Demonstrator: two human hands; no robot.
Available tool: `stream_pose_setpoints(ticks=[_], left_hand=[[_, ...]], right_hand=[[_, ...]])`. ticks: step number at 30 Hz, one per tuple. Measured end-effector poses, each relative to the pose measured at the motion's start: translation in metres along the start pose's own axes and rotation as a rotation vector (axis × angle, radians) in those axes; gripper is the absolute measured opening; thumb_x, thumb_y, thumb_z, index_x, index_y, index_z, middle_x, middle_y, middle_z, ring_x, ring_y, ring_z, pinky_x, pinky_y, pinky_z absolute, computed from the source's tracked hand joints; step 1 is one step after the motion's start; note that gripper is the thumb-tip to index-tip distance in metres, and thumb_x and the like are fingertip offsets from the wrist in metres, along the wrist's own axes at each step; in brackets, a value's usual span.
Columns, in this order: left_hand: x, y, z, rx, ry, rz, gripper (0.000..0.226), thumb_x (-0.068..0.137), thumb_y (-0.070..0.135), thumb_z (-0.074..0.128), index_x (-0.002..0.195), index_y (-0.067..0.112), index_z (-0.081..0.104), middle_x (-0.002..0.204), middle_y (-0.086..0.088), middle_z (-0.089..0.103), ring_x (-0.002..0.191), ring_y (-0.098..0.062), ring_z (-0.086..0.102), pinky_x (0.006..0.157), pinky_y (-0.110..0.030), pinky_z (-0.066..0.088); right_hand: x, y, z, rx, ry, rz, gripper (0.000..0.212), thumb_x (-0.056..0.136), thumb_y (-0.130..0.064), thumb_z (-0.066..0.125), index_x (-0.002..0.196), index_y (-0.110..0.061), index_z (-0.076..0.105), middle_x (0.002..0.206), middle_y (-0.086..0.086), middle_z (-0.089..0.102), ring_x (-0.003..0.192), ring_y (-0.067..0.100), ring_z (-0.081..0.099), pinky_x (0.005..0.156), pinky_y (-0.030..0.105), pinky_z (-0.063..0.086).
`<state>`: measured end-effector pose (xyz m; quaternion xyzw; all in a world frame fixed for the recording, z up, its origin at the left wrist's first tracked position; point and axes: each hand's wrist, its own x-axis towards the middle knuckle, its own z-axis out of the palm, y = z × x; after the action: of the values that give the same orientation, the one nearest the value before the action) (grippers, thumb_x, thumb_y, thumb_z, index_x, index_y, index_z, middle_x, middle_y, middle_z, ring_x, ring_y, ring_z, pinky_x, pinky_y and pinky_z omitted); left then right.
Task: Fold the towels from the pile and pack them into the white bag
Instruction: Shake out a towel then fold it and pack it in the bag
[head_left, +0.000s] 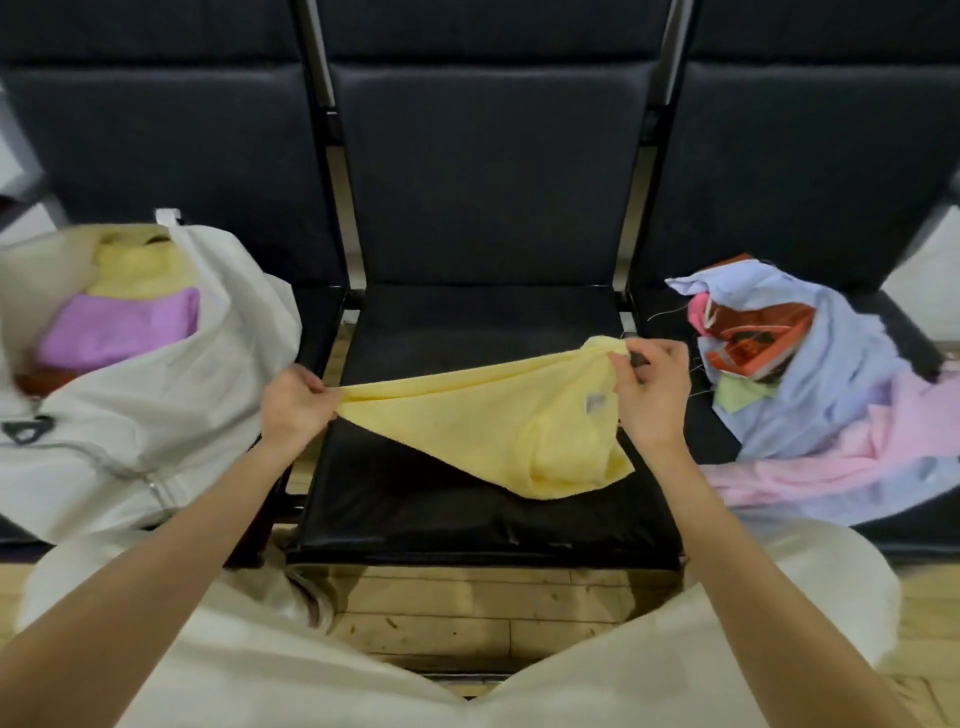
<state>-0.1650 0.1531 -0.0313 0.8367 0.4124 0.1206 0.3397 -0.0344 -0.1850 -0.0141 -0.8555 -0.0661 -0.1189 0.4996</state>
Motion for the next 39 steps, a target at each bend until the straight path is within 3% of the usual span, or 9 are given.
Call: stream_pose_setpoints(ticks=[3, 6, 11, 15, 21, 25, 28, 36, 39], left_hand=[[-0.006, 0.027, -0.022, -0.193, 0.104, 0.018, 0.013, 0.082, 0.013, 0.067, 0.083, 0.012, 0.054, 0.067, -0.01, 0.067, 0.061, -0.025, 0.068, 0.066, -0.043, 0.058], [-0.015, 0.067, -0.053, -0.475, 0.27, 0.115, 0.015, 0.082, 0.009, 0.062, 0.08, 0.019, 0.051, 0.083, -0.014, 0.067, 0.058, -0.021, 0.069, 0.055, -0.035, 0.056], [-0.032, 0.128, -0.106, -0.761, 0.42, 0.305, 0.017, 0.081, 0.005, 0.057, 0.075, 0.019, 0.048, 0.072, -0.002, 0.059, 0.049, -0.018, 0.065, 0.042, -0.028, 0.049], [-0.033, 0.146, -0.131, -0.851, 0.461, 0.337, 0.016, 0.081, 0.005, 0.056, 0.077, 0.018, 0.048, 0.075, -0.012, 0.061, 0.048, -0.024, 0.065, 0.044, -0.032, 0.051], [-0.043, 0.146, -0.148, -0.949, 0.581, 0.362, 0.018, 0.082, 0.005, 0.056, 0.076, 0.02, 0.048, 0.078, -0.008, 0.06, 0.048, -0.026, 0.064, 0.046, -0.034, 0.053], [-0.032, 0.142, -0.148, -0.904, 0.57, 0.304, 0.019, 0.085, 0.004, 0.055, 0.078, 0.02, 0.047, 0.081, -0.005, 0.059, 0.046, -0.018, 0.064, 0.048, -0.032, 0.054], [-0.021, 0.137, -0.143, -0.917, 0.553, 0.231, 0.02, 0.085, 0.003, 0.053, 0.078, 0.02, 0.045, 0.08, -0.003, 0.057, 0.045, -0.016, 0.064, 0.049, -0.031, 0.053], [-0.019, 0.137, -0.143, -0.914, 0.668, 0.273, 0.022, 0.088, 0.005, 0.049, 0.078, 0.024, 0.043, 0.078, 0.004, 0.054, 0.043, -0.015, 0.06, 0.044, -0.03, 0.048], [-0.024, 0.144, -0.146, -0.908, 0.72, 0.371, 0.022, 0.089, 0.006, 0.049, 0.08, 0.025, 0.044, 0.08, 0.006, 0.054, 0.044, -0.011, 0.058, 0.042, -0.023, 0.047]], right_hand=[[0.002, -0.026, -0.006, 0.146, 0.088, -0.024, 0.012, 0.096, -0.016, 0.052, 0.105, -0.01, 0.058, 0.098, 0.0, 0.051, 0.065, 0.007, 0.06, 0.061, 0.013, 0.049], [0.002, -0.058, -0.01, 0.31, 0.187, -0.018, 0.01, 0.1, -0.019, 0.044, 0.102, -0.012, 0.05, 0.085, -0.003, 0.056, 0.048, 0.006, 0.058, 0.048, 0.014, 0.044], [0.009, -0.098, -0.023, 0.421, 0.349, -0.018, 0.01, 0.1, -0.018, 0.043, 0.101, -0.01, 0.049, 0.085, -0.004, 0.055, 0.07, -0.009, 0.054, 0.066, 0.008, 0.042], [0.009, -0.121, -0.032, 0.452, 0.33, -0.059, 0.006, 0.099, -0.014, 0.046, 0.1, -0.01, 0.05, 0.082, -0.013, 0.054, 0.071, -0.015, 0.054, 0.064, 0.006, 0.043], [0.001, -0.141, -0.051, 0.571, 0.131, 0.153, 0.007, 0.095, -0.017, 0.054, 0.096, -0.015, 0.061, 0.076, -0.006, 0.064, 0.065, 0.001, 0.061, 0.055, 0.02, 0.052], [0.002, -0.135, -0.068, 0.605, -0.32, 0.262, 0.015, 0.095, -0.012, 0.054, 0.095, -0.003, 0.066, 0.061, 0.002, 0.047, 0.04, 0.006, 0.035, 0.038, 0.017, 0.027], [-0.002, -0.13, -0.066, 0.625, -0.549, 0.284, 0.019, 0.094, -0.011, 0.055, 0.102, 0.001, 0.066, 0.067, 0.009, 0.049, 0.037, 0.006, 0.03, 0.035, 0.017, 0.023], [-0.002, -0.129, -0.044, 0.424, -0.285, 0.184, 0.012, 0.095, -0.012, 0.054, 0.097, -0.007, 0.065, 0.062, 0.003, 0.053, 0.04, 0.002, 0.039, 0.038, 0.015, 0.029], [-0.003, -0.125, -0.039, 0.428, -0.295, 0.186, 0.014, 0.097, -0.013, 0.051, 0.1, -0.006, 0.063, 0.061, 0.002, 0.051, 0.041, 0.002, 0.037, 0.038, 0.016, 0.028]])
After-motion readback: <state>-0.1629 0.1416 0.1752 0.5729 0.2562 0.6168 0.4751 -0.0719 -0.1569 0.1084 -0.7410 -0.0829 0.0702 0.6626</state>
